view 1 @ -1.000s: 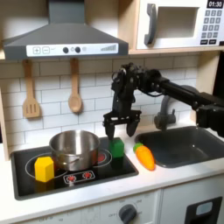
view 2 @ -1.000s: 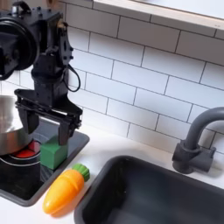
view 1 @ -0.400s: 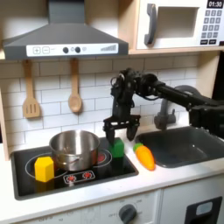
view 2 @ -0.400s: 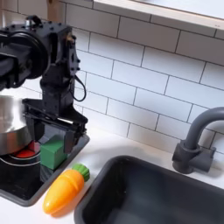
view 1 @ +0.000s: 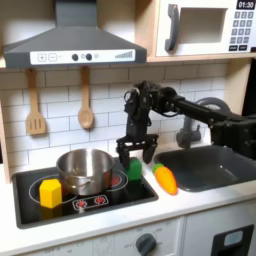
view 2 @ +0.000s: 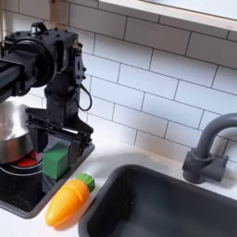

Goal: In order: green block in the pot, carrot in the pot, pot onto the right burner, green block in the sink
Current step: 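Put the green block in the pot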

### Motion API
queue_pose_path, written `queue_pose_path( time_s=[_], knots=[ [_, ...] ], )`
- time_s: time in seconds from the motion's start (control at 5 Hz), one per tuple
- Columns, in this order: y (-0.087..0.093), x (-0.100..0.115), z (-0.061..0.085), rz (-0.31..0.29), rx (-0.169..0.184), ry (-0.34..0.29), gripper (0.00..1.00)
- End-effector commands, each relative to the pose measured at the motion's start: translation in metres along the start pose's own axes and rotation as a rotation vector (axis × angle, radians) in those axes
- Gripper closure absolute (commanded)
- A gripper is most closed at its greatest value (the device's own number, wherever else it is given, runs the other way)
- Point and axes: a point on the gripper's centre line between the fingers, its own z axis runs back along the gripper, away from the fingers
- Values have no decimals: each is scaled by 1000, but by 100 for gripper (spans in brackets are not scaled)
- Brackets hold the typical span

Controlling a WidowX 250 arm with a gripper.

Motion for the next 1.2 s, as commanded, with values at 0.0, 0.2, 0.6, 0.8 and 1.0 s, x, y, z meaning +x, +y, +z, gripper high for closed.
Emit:
queue_pose_path(
  time_s=[0.0, 0.2, 0.6, 0.8, 1.0],
  knots=[
    [2, -2, -13, 4, -8, 35, 0],
    [1, -1, -13, -8, 1, 28, 0],
    [-2, -4, -21, -22, 2, 48, 0],
    [-3, -5, -26, -25, -2, 62, 0],
    [-1, -4, -24, -12, -9, 51, 100]
  ],
)
